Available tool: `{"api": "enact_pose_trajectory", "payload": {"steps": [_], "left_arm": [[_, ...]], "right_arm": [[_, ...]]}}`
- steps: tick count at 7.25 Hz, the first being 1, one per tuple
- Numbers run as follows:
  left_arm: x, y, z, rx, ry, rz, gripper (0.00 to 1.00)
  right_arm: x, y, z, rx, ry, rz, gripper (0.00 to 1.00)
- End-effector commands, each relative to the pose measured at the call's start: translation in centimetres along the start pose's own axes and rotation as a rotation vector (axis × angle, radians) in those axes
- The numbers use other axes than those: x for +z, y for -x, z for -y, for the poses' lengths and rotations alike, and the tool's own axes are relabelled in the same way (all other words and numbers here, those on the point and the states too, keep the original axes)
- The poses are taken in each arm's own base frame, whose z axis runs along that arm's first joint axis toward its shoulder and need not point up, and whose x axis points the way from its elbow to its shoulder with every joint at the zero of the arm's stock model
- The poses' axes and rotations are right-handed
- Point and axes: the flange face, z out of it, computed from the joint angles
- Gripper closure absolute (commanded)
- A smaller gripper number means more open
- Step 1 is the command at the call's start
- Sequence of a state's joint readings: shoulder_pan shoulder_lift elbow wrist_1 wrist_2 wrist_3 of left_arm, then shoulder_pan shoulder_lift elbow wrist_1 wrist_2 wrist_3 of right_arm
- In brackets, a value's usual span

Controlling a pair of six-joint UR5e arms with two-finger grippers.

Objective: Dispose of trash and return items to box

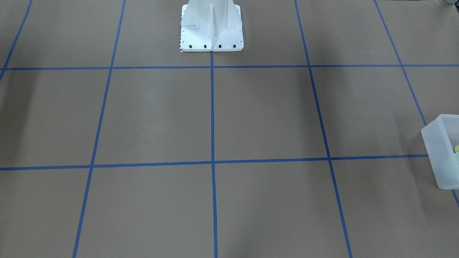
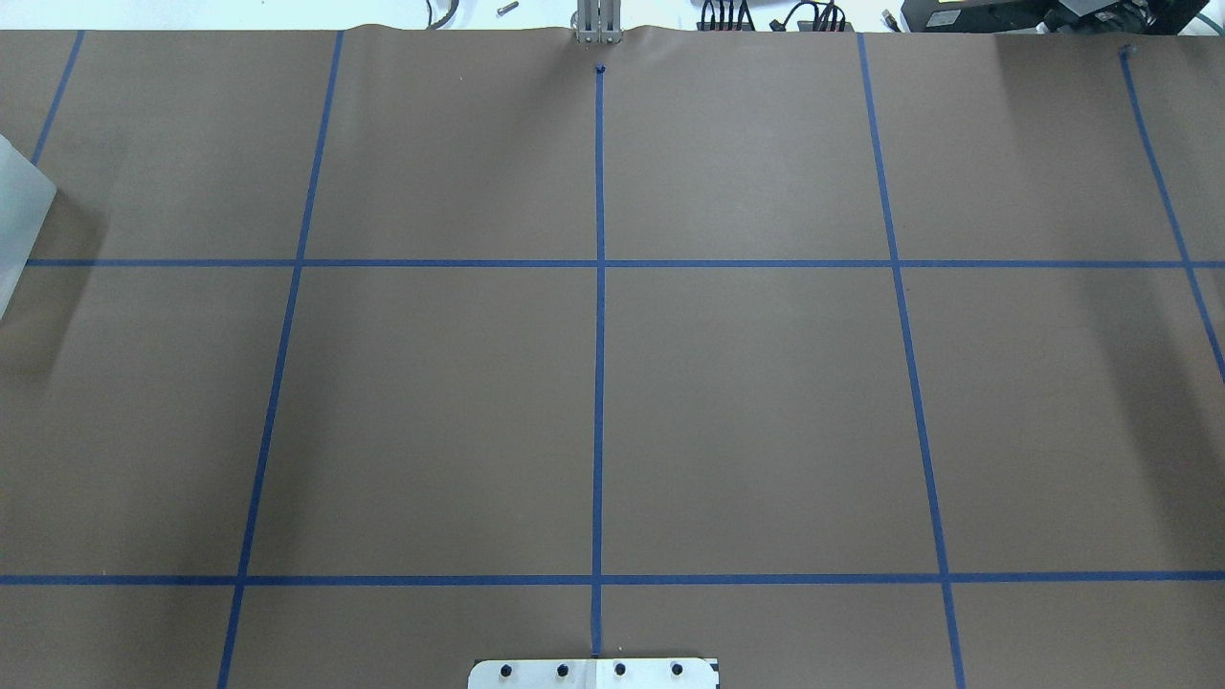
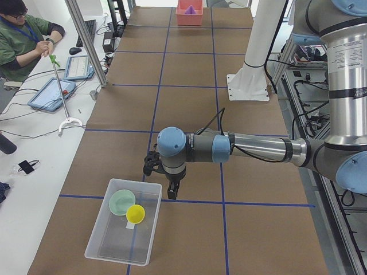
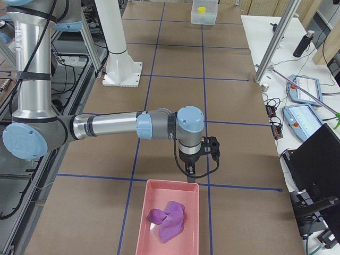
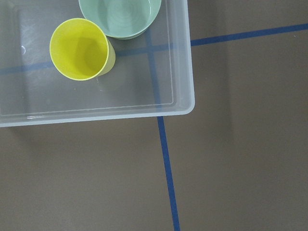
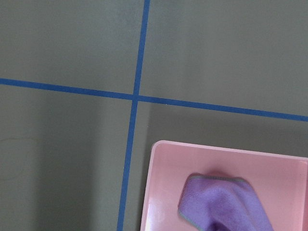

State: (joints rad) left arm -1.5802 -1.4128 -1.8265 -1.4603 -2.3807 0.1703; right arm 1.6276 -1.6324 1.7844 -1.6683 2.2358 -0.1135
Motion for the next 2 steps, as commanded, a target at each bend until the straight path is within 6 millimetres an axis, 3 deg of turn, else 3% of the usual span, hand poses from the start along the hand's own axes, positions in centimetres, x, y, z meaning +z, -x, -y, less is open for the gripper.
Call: {"api": "enact_pose_trajectory", "payload": {"steps": [1,2], "left_arm": [[0.04,0.03,-0.01,-0.001,0.001,0.000,0.01],[0.10,0.08,-0.02,-0.002,0.002,0.000,0.01]], "right_arm": [[-0.28,0.25,0.06,-0.004,-0.006,0.003,0.00],[-0.29,0.24,0.14,-0.005,-0.007,0.002,0.00]]}}
